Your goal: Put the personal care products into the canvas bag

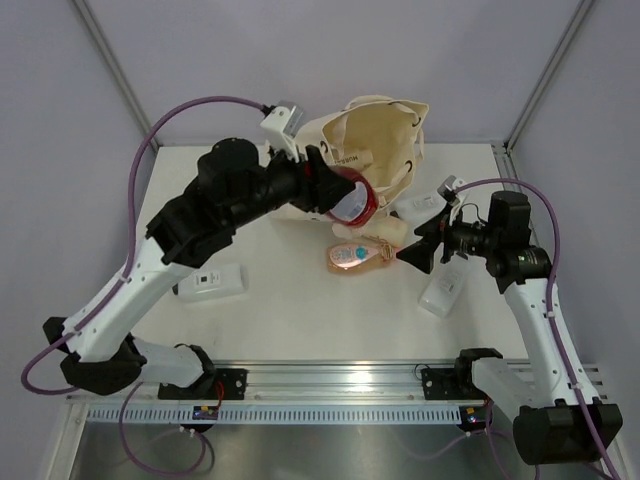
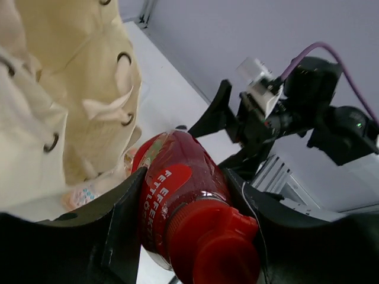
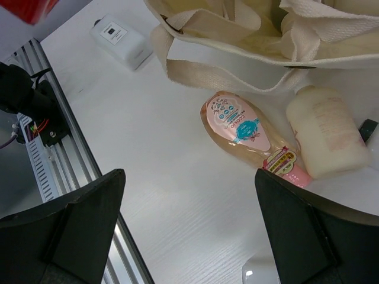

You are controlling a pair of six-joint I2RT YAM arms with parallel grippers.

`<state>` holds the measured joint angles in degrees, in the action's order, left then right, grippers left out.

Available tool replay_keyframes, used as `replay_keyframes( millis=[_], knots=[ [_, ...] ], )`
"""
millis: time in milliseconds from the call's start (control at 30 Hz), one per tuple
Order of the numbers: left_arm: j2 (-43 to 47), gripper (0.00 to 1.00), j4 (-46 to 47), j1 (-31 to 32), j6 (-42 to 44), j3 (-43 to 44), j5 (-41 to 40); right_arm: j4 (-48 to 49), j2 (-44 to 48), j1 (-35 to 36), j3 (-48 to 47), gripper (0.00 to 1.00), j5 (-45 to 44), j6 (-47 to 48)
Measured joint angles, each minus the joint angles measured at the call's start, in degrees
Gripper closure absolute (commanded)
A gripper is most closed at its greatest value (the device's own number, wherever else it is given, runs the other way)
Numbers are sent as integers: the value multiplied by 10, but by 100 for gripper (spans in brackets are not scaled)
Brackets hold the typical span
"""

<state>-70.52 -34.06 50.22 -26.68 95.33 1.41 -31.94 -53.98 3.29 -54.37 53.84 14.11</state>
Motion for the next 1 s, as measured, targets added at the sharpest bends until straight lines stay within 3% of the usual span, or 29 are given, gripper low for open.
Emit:
replay_keyframes(
  millis=[367, 600, 867, 900, 1000],
  knots=[
    [-354, 100, 61, -28, 153, 312, -101, 35, -2, -46, 24, 1, 29, -10],
    [-493, 100, 66, -122, 199, 316, -152, 39, 5, -53, 44, 0, 41, -10],
    [-556, 100, 80, -224, 208, 321, -205, 39, -4, -54, 44, 0, 43, -3],
    [-564, 98, 81, -234, 208, 326, -206, 39, -9, -54, 44, 0, 43, -3],
    [-584, 72, 85, -261, 199, 338, -198, 38, -17, -54, 44, 0, 43, 0]
  ],
)
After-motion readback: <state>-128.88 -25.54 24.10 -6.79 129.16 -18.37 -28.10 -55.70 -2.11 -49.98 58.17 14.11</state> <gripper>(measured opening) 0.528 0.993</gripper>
